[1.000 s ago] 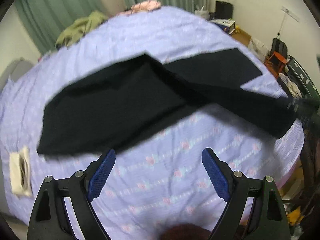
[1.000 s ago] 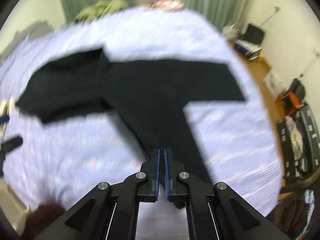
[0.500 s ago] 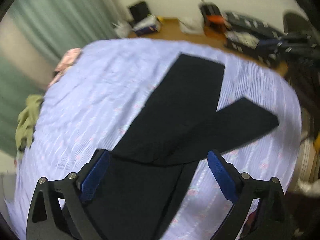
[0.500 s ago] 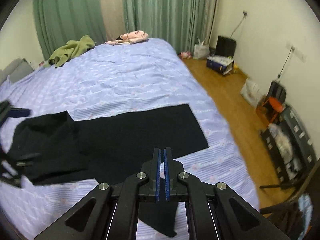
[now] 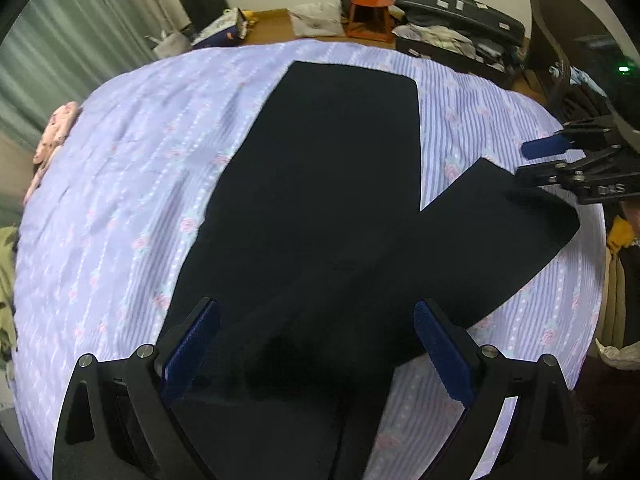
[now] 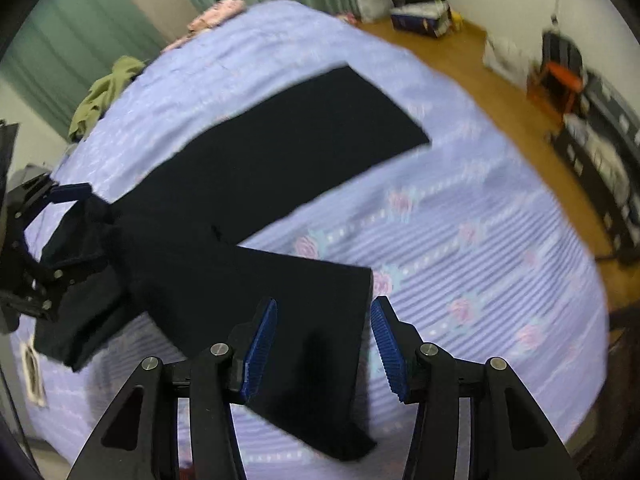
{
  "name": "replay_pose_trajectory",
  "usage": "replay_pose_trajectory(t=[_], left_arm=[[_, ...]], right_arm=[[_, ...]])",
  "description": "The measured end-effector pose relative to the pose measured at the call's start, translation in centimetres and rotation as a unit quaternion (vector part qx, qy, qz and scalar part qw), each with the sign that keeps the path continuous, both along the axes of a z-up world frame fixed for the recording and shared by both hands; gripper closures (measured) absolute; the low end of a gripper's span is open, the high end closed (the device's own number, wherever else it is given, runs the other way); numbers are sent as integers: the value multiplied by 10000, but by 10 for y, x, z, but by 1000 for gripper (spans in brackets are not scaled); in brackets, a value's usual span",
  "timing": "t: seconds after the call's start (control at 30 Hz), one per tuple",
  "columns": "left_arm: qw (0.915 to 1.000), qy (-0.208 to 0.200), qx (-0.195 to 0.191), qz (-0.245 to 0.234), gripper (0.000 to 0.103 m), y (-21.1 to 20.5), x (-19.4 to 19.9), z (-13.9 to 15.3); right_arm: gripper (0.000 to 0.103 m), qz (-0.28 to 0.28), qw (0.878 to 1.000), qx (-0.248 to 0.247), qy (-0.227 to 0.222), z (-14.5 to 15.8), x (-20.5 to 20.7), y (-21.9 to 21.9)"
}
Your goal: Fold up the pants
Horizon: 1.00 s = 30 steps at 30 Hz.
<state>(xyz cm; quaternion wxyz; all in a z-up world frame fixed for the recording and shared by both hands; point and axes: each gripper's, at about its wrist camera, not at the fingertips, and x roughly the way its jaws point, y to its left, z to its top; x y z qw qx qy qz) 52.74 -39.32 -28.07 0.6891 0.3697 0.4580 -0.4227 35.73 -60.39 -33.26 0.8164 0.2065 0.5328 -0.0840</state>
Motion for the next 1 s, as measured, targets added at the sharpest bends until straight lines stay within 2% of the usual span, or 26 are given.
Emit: replay_pose_trajectory(t=[0.23,0.33,0.43,0.5,0.53,0.57,0.6,0.63,0.67,0.77,0.93,1.0], left_arm=[[9972,607,222,-388,9,-8,18,-26],[9937,1006,231,-426,17,-12,27,-34],[9887,1437,342,-260,29,-17,36,-48],[9830,1800,359,-92,52,-17,40,-57],[9801,1953,356,-26,58,-15,40,-59],[9751,2194,314,-19,75,-14,38,-60],[9721,2326,297,-26,87,-13,36,-60],[9694,2438,290,-47,93,-12,32,-60],[9698,2417,309,-102,98,-12,29,-58],[9761,2140,202,-323,99,-13,17,-40],[9822,1748,-628,-282,99,-24,23,21],[9840,1557,-830,-265,99,-35,30,37]], right_arm=[[53,-609,9959,611,274,-51,8,-14],[53,-712,9945,745,196,-56,5,-12],[53,-666,9940,855,138,-58,7,-9],[54,-633,9933,959,73,-60,9,-10],[65,-623,9932,979,72,-60,10,-11],[68,-605,9933,978,91,-60,11,-11],[73,-576,9934,984,72,-58,12,-12],[75,-547,9936,987,37,-56,12,-12],[76,-478,9947,908,12,-51,13,-10],[80,-312,9974,633,-141,-29,12,-5],[80,-524,9964,63,-659,30,3,-10],[80,-723,9931,-109,-915,53,6,-23]])
